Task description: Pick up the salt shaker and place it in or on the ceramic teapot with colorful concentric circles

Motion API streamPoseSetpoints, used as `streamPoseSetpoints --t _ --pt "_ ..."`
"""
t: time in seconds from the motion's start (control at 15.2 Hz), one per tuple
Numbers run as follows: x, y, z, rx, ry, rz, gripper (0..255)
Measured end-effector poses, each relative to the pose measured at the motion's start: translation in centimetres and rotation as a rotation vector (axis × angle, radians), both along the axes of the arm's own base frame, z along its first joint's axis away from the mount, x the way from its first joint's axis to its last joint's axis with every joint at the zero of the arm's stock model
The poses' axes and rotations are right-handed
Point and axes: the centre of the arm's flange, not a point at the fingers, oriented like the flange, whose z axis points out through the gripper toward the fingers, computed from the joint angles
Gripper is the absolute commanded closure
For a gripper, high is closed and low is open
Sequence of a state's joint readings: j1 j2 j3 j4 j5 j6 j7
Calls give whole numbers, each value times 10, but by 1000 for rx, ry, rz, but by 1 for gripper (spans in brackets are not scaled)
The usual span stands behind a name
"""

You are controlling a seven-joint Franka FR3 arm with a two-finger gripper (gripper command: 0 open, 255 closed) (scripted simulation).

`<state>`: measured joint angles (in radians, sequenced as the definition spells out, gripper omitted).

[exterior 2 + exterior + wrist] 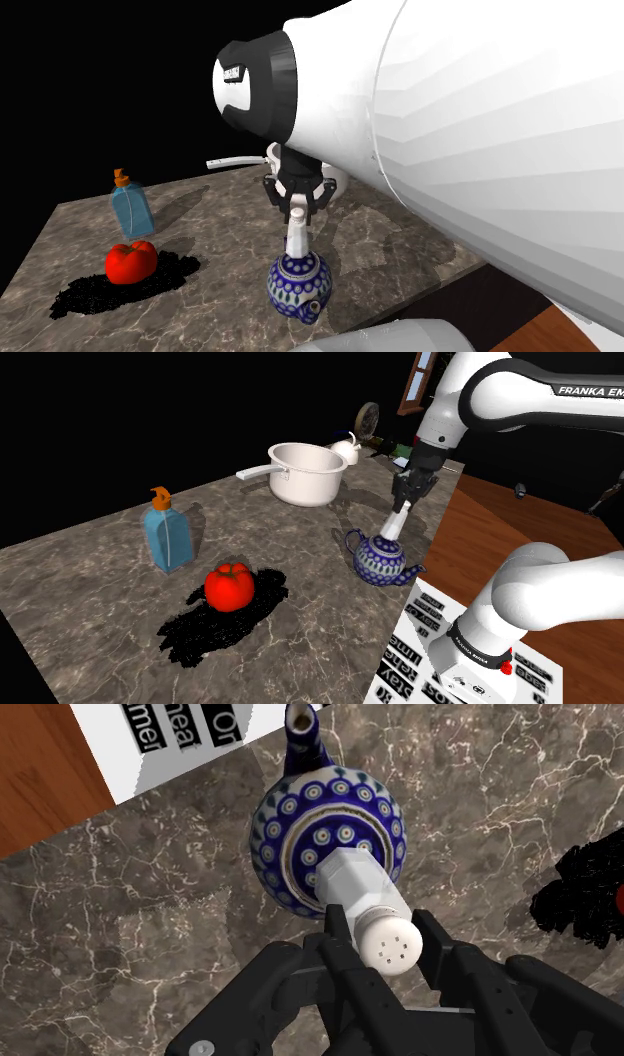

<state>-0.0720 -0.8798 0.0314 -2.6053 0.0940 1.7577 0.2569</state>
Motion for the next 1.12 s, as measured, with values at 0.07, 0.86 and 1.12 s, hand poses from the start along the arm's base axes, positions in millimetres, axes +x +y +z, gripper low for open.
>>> streamPoseSetpoints --t 0.07,0.86,1.12 --pt "0 0 -1 0 0 0 255" --pt "0 -1 6 0 -1 0 0" --pt "0 -2 42 0 -2 0 0"
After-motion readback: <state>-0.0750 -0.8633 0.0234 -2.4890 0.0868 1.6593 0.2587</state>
